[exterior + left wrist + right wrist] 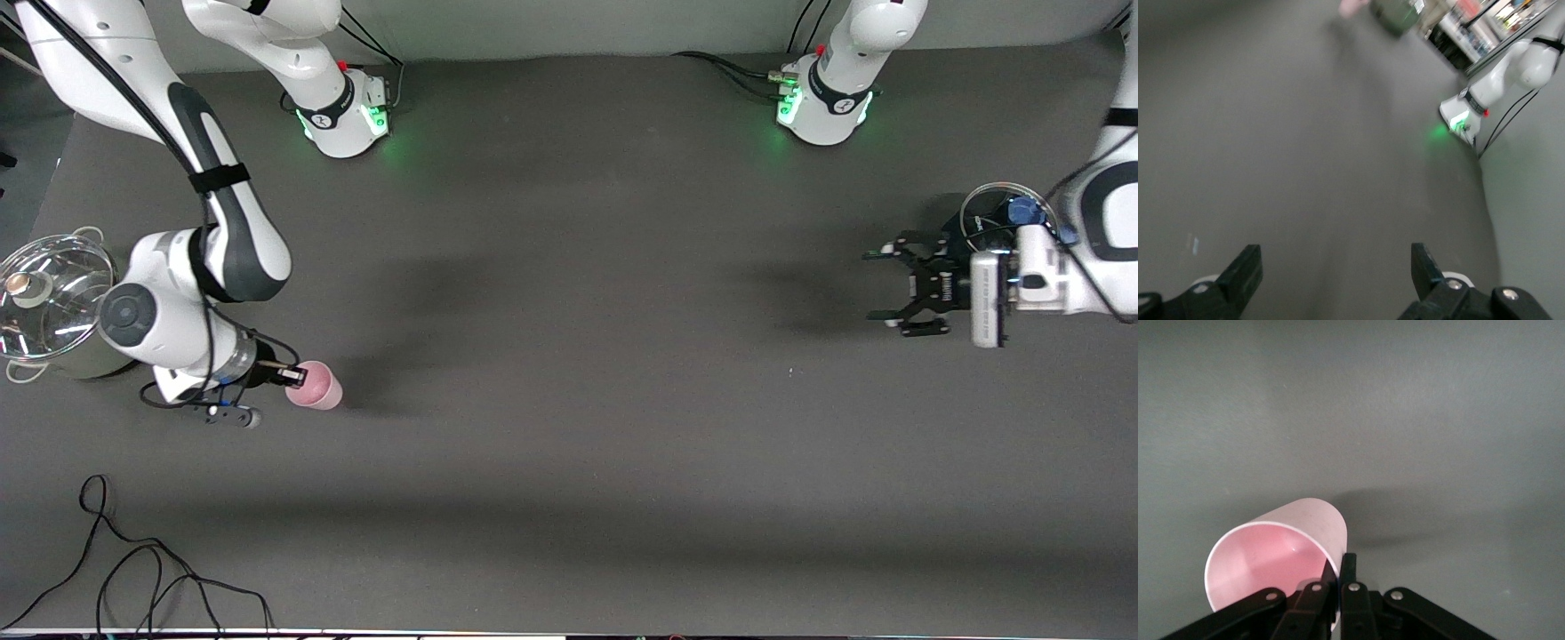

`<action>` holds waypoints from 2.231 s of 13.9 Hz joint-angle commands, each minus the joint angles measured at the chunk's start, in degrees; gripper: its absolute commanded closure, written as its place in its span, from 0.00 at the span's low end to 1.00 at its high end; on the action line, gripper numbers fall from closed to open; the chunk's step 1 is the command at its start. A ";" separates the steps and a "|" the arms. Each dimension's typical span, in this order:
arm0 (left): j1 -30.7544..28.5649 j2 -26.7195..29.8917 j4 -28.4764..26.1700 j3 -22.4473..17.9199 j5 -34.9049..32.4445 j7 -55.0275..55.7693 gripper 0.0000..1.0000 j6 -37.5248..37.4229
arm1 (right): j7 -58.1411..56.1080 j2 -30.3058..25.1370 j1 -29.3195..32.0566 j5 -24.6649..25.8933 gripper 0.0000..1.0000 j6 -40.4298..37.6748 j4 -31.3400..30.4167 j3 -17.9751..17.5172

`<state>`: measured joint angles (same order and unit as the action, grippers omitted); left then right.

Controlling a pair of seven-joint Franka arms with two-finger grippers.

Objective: Transfer pink cup from left to right arm

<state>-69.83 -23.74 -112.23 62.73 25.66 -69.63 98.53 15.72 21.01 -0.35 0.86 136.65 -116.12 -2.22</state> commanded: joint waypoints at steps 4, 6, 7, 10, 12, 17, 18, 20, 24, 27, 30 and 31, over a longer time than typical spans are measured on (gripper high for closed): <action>5.23 5.10 15.27 1.95 -16.77 33.04 0.01 -13.96 | -1.22 -2.91 0.08 -2.61 1.00 3.88 -5.26 2.39; 6.01 7.90 16.60 2.39 -20.45 37.70 0.01 -16.17 | -1.31 -2.56 0.08 -3.85 1.00 3.88 -5.35 2.48; 6.89 10.01 16.87 2.39 -22.21 41.04 0.01 -16.52 | -1.31 -2.47 0.26 -3.85 1.00 4.06 -5.26 2.83; 8.04 15.11 17.75 2.48 -22.93 51.93 0.01 -18.81 | -1.40 -1.94 0.26 -3.85 1.00 4.49 -5.35 3.10; 9.18 17.67 18.62 2.48 -26.78 58.01 0.01 -18.90 | -1.57 -1.50 0.26 -3.85 1.00 4.67 -5.35 3.19; 10.06 19.77 19.77 2.22 -28.29 69.36 0.01 -18.57 | -3.42 -2.99 0.26 -3.85 0.46 3.36 -5.35 3.45; 9.98 22.13 19.16 2.22 -28.21 70.15 0.01 -16.46 | -3.50 -3.95 0.17 -3.85 0.44 2.40 -5.26 3.45; 10.06 24.09 18.54 2.31 -28.12 70.43 0.01 -13.99 | -3.59 -7.28 0.08 -3.85 0.43 -1.19 -4.74 3.45; 10.06 23.74 18.45 2.22 -27.42 69.81 0.01 -9.50 | -3.68 -16.34 -0.80 -3.77 0.24 -13.75 -0.79 3.27; 11.98 22.34 19.24 0.82 -27.06 69.28 0.01 -8.53 | -3.68 -19.77 -0.80 -3.77 0.18 -26.92 7.45 3.19; 28.71 22.16 20.64 -16.51 -26.98 69.28 0.01 -8.53 | -3.68 -20.83 -0.71 -3.59 0.14 -40.63 17.21 3.36; 36.09 22.24 20.82 -23.81 -26.98 69.28 0.01 -8.53 | -3.77 -21.36 -0.71 -3.59 0.14 -45.03 20.28 3.45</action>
<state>-46.33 -1.57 -92.67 51.12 -1.47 -0.15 90.03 13.50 -1.02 -0.95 -1.77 98.66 -102.19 0.80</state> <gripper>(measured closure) 0.004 0.163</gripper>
